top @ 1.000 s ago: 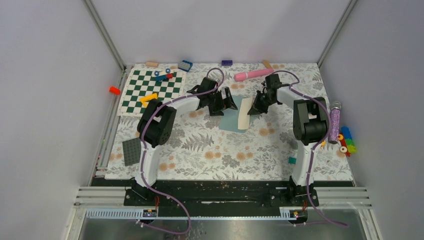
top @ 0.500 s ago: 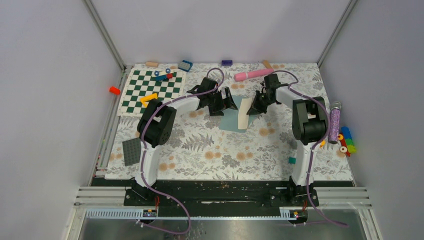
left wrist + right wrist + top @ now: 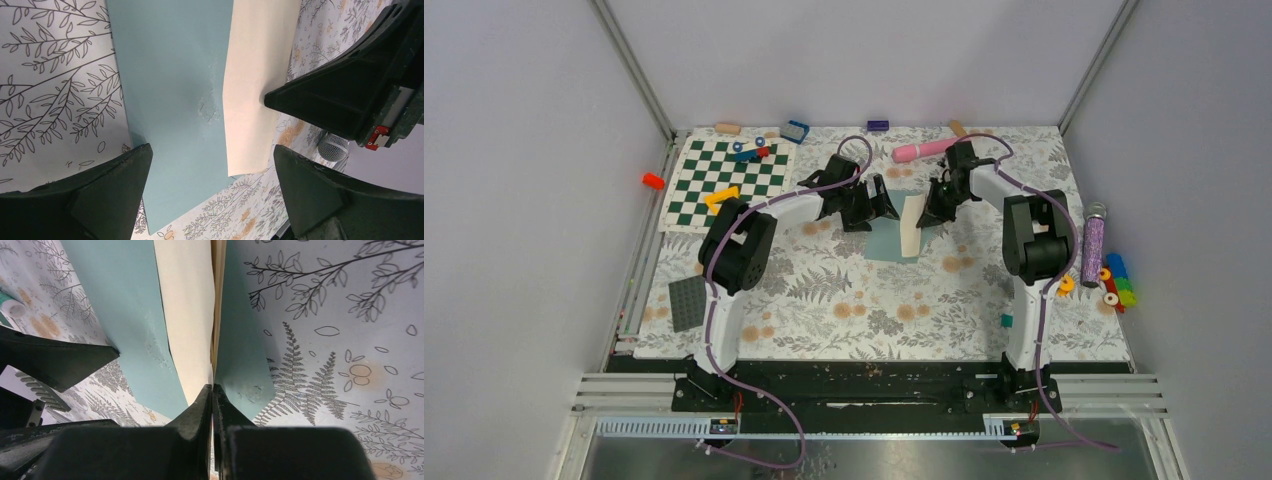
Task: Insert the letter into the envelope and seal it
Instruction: Place the letter in the envelope.
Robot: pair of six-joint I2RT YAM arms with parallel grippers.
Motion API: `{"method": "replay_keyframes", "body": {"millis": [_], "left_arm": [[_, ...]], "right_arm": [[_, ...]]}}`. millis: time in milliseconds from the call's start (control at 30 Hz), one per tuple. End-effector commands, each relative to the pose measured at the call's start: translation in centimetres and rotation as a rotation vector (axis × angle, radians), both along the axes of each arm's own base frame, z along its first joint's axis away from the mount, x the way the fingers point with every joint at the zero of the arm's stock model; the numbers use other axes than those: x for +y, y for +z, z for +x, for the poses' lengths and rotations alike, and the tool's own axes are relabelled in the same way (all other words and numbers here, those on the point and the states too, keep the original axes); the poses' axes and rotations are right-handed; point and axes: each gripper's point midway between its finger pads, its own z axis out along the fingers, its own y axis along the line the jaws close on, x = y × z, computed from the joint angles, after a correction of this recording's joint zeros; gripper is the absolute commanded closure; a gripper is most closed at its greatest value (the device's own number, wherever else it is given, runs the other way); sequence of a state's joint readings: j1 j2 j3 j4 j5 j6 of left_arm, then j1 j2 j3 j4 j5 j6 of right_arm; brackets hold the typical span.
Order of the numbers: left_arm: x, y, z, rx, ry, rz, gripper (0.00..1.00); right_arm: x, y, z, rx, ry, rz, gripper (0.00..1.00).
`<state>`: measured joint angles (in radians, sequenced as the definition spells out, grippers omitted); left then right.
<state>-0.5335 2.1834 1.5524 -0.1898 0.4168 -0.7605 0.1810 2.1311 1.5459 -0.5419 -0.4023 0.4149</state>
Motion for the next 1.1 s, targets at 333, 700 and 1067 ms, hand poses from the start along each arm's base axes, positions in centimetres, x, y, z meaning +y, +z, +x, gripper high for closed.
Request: {"method": "replay_keyframes", "body": {"millis": [333,700,1067], "left_arm": [[2.9,-3.5,-1.1,0.080,0.042,0.131,0.01],[3.0,-3.4,-1.1,0.079,0.042,0.129,0.01],[2.9,-3.5,-1.2,0.088,0.040,0.122,0.01]], "right_arm": [[0.9,0.0,-1.3,0.027,0.133,-0.071,1.00],[1.0,-0.7,-1.4,0.042,0.166,-0.090,1.00],[2.1,-0.6,-0.8,0.020,0.157,-0.079,1.00]]}}
